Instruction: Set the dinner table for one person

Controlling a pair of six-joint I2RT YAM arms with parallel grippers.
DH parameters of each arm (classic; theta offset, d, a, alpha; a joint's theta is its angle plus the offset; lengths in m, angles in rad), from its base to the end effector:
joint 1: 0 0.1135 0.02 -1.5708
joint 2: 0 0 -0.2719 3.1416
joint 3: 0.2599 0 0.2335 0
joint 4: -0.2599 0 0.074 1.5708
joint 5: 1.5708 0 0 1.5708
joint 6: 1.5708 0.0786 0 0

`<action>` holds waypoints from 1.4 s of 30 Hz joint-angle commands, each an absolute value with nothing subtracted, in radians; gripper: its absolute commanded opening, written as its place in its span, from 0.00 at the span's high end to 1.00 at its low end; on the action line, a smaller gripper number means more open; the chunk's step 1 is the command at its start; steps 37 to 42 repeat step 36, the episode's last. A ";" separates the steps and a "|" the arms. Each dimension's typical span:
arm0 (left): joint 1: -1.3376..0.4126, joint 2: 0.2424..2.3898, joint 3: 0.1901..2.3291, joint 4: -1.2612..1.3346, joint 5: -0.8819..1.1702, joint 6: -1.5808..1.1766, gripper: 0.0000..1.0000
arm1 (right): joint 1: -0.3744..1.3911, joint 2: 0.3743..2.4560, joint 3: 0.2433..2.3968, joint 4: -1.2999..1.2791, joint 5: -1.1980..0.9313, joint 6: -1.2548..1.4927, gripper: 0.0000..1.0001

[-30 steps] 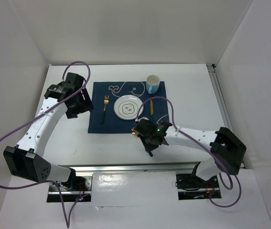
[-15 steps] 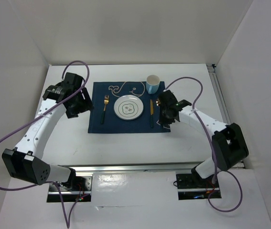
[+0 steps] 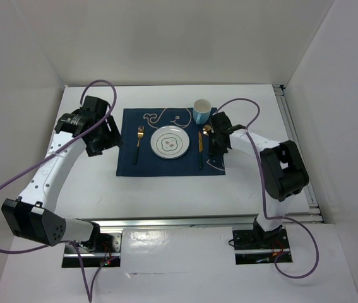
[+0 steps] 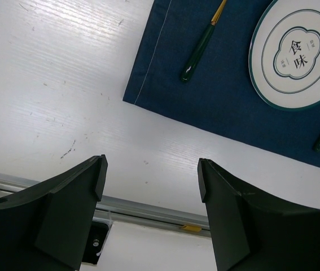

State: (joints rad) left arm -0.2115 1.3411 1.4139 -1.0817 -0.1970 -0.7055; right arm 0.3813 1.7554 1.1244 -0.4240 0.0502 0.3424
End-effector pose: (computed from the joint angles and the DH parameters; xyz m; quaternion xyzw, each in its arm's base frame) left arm 0.2567 -0.0394 0.3267 -0.2602 0.9205 -0.0374 0.2892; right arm 0.3382 0.1313 0.1634 -0.0124 0.9666 0.0676 0.2471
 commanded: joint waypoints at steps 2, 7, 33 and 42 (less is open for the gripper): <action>-0.206 1.325 1.459 -1.085 -0.202 -0.683 0.18 | 0.376 1.813 1.187 -0.388 0.028 0.331 0.83; -0.206 1.335 1.477 -1.094 -0.202 -0.683 0.18 | 0.376 1.816 1.198 -0.397 0.018 0.353 0.57; -0.206 1.362 1.477 -1.063 -0.172 -0.664 0.18 | 0.156 1.270 1.146 -0.704 0.479 0.546 0.00; -0.206 1.362 1.477 -1.063 -0.172 -0.664 0.18 | 0.137 1.258 1.106 -0.652 0.419 0.515 0.00</action>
